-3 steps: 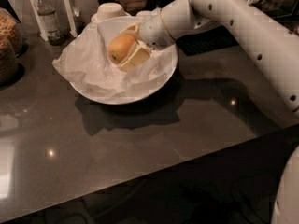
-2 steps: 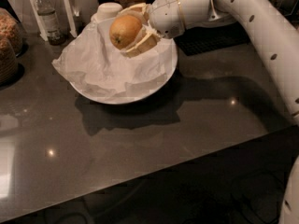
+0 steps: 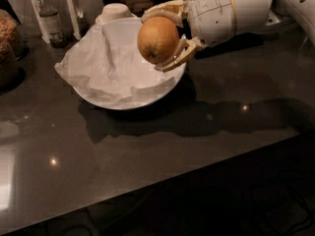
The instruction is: Pick orange from white bowl
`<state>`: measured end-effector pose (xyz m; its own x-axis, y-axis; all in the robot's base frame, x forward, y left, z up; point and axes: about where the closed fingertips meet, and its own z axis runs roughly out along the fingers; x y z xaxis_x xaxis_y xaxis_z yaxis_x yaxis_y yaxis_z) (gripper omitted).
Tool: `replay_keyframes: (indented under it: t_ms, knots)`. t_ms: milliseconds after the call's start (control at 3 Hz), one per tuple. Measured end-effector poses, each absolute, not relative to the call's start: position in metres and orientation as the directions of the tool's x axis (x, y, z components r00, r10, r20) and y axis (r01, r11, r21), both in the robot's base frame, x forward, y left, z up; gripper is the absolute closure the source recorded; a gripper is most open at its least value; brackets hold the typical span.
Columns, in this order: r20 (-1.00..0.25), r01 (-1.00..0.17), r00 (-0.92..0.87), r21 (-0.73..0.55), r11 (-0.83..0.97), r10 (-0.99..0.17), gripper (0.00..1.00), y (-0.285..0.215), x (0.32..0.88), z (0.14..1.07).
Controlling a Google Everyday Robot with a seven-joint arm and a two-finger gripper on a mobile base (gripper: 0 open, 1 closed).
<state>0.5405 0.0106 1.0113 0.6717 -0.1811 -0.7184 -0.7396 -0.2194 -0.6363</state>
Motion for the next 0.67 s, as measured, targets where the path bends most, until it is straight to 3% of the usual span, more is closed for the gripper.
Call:
replay_keyframes:
  t_ms: [667]
  knots:
    - [-0.757, -0.768, 0.626, -0.556, -0.318, -0.187, 1.0, -0.001, 0.423, 0.959]
